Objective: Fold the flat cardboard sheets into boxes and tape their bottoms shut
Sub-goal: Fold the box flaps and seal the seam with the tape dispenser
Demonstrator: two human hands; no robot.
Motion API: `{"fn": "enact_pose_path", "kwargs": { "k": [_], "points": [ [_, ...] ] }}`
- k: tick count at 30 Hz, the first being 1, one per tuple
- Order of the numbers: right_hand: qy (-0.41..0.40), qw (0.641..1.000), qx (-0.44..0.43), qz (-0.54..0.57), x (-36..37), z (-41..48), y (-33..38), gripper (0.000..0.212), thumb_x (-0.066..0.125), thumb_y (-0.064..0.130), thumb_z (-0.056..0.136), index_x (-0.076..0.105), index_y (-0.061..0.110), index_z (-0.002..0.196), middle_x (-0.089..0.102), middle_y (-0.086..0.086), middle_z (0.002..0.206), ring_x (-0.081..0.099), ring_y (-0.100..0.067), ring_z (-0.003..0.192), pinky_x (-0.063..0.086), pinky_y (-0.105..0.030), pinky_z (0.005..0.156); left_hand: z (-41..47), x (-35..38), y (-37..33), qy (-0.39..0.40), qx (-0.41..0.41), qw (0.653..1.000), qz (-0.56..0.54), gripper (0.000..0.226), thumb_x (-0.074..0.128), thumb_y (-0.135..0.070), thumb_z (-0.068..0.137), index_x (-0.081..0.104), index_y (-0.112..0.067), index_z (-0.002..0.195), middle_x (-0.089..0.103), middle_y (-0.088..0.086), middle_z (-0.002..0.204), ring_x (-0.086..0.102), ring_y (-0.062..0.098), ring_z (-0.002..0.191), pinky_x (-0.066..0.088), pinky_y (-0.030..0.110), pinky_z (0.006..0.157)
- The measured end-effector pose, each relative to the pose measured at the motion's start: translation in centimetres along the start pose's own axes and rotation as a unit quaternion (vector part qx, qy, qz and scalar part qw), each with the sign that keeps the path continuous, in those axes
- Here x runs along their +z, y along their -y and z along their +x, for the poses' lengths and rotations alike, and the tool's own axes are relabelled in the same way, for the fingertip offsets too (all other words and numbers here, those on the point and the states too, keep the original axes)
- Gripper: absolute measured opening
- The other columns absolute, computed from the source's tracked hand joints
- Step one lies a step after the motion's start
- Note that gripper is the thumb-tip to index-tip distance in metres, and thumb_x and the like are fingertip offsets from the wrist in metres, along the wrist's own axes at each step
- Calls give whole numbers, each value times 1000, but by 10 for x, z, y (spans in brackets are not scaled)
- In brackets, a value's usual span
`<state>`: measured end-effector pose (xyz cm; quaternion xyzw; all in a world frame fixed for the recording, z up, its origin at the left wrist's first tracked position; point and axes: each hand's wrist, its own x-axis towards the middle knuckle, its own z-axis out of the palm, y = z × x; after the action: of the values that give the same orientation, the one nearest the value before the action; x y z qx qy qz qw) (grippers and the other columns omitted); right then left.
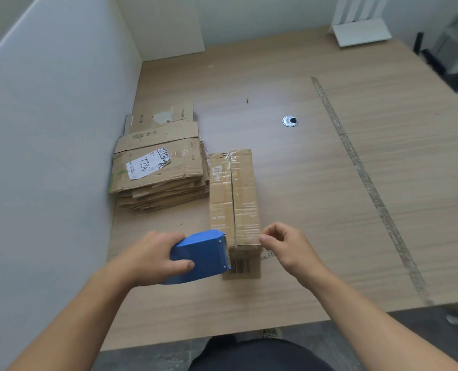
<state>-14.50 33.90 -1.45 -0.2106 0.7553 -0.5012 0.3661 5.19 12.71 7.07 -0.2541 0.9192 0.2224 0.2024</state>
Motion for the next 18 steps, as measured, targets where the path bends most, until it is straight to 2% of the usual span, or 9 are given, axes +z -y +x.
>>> {"fn": "enact_pose_path", "kwargs": {
  "k": [5, 10, 18],
  "points": [
    [-12, 999, 16, -30, 1, 0, -4, 10, 69, 19, 90, 67, 19, 80, 61, 6, 67, 54, -9, 63, 44, -29, 63, 13, -3, -1, 28, -15, 1000, -1, 39, 52, -63, 62, 53, -26, 75, 60, -6, 73, 57, 11, 71, 48, 37, 64],
    [-34, 997, 13, -67, 1, 4, -9, 11, 66, 21, 91, 66, 22, 81, 61, 8, 65, 54, -6, 61, 43, -23, 58, 21, -8, -12, 41, -26, 999, -19, 38, 55, -58, 64, 61, -24, 81, 63, -4, 78, 59, 13, 76, 47, 35, 63],
    [-35, 995, 34, -92, 3, 6, -18, 7, 65, 20, 93, 65, 22, 85, 63, 7, 71, 57, -9, 67, 41, -18, 57, 34, -10, -22, 67, -58, 996, -23, 36, 53, -57, 63, 61, -25, 78, 62, -3, 82, 58, 14, 81, 40, 31, 62]
  ]
}}
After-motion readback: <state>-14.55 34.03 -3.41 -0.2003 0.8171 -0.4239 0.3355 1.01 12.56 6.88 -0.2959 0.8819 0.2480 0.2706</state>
